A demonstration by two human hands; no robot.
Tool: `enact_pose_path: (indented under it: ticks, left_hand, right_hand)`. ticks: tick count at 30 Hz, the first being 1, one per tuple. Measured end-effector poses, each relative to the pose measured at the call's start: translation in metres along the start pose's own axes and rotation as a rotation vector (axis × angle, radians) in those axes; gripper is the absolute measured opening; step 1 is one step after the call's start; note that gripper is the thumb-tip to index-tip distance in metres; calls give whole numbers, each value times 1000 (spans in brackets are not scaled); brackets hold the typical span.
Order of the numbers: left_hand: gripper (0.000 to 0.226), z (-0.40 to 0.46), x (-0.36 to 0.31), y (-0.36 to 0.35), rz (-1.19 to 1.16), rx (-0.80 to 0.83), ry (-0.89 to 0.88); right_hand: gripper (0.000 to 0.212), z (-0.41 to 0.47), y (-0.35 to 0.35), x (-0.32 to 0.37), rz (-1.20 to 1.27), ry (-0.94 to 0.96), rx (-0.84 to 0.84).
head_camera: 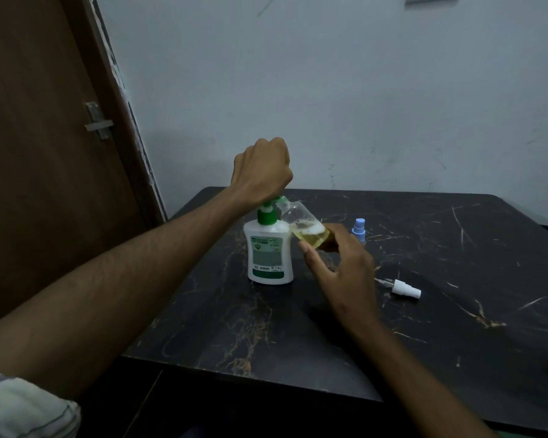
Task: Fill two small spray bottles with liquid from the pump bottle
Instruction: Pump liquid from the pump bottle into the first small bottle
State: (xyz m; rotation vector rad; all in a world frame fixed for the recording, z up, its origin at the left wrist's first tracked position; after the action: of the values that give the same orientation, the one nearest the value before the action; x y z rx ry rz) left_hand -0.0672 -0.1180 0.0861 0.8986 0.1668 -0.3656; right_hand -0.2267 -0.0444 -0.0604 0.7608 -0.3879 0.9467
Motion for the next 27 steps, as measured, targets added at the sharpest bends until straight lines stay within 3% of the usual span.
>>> enact_pose_path:
  ticks: [10,21,27]
  left_hand:
    - [14,-1,-2,1,-10,-2,-14]
    - [31,-1,-2,0,-15,-18,-42]
    - [25,3,-2,2,5,8,-50]
  right_hand:
    - [33,0,2,2,6,7,-4]
    - [38,0,-1,0,-5,-6,12]
    - [34,0,0,0,-8,-3,15]
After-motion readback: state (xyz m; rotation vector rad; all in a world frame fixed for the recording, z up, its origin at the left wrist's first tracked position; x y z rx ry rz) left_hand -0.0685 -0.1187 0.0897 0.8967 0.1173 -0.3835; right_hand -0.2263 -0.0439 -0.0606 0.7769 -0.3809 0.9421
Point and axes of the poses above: each hand's wrist, its own z-axis towards the middle knuckle, its own y-axis out of the back of the hand, x = y × z, the point moved 7 cm from there along z, towards the middle knuckle, and after that the axes turned 11 degrees about -z, right-handed, at the moved point
